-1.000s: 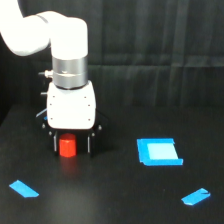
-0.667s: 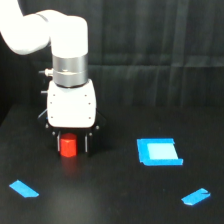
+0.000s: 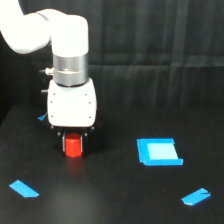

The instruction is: Pick up the red object from the table

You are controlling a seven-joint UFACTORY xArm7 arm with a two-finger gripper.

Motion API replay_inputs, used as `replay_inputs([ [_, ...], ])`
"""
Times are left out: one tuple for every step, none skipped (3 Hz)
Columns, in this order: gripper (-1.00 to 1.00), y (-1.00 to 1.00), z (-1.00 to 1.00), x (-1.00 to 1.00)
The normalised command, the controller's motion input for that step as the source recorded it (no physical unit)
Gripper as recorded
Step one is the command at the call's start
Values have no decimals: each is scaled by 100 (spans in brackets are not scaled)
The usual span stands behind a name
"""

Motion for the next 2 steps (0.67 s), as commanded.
replay_inputs([
  [-100,10,-14,7],
  [-98,-13,89,5],
])
